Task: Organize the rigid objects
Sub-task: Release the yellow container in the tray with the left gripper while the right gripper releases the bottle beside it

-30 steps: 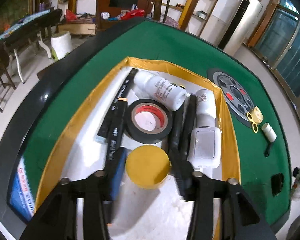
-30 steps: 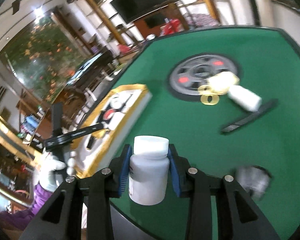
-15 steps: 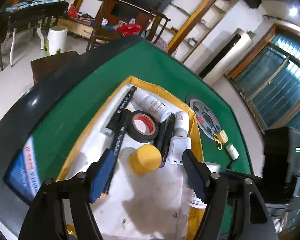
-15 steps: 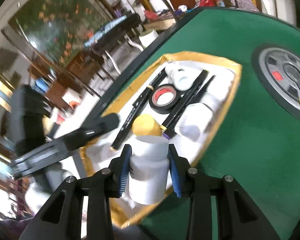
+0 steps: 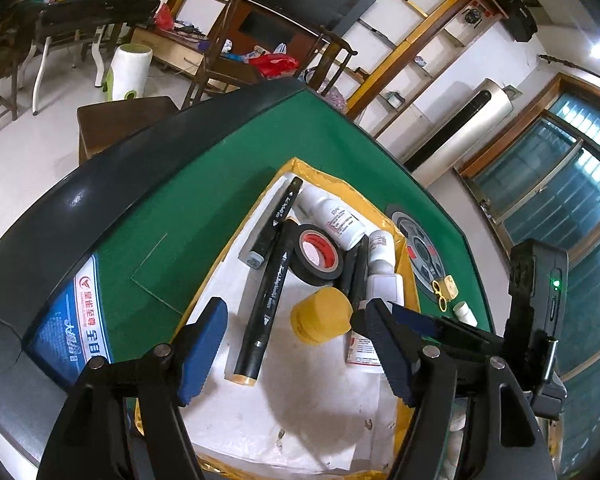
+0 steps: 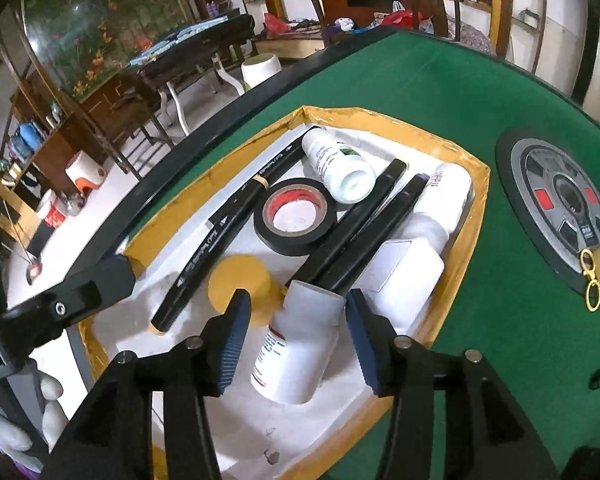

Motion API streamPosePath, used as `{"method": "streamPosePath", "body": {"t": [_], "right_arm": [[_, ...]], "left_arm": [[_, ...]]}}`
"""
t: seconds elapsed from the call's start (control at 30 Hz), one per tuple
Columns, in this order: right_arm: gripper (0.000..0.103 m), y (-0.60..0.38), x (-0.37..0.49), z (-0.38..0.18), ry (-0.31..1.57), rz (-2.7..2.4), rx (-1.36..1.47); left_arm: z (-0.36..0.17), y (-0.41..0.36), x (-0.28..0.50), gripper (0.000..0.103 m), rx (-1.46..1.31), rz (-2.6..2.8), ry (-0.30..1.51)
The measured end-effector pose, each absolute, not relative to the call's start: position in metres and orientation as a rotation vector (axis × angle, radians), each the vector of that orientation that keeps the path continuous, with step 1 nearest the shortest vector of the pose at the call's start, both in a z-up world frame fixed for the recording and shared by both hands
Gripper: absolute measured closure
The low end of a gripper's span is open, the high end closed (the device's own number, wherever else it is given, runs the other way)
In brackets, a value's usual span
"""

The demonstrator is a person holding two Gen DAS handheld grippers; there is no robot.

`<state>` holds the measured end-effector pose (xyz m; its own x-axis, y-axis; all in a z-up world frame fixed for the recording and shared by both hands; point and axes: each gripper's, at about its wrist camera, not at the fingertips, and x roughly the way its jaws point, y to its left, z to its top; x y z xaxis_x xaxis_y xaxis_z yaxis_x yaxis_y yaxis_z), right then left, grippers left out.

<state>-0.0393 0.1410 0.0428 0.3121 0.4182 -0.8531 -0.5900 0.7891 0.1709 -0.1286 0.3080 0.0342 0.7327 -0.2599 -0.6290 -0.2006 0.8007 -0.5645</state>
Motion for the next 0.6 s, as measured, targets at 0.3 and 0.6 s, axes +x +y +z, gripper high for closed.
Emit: {"method": "streamPosePath", "body": {"t": [0.3,0.6], "right_arm": [[0.027,0.109,-0.061,0.078,0.906,0.636,-0.088],[0.021,0.054,-0.078,0.083,0.832,0.501,-0.046]], "left_arm": [[0.039,0.298,-0.128,0.028,-0.631,-0.026,0.762],[0.056,0.262,-0.131,0.028,-0.494,0.013,0.743]]}}
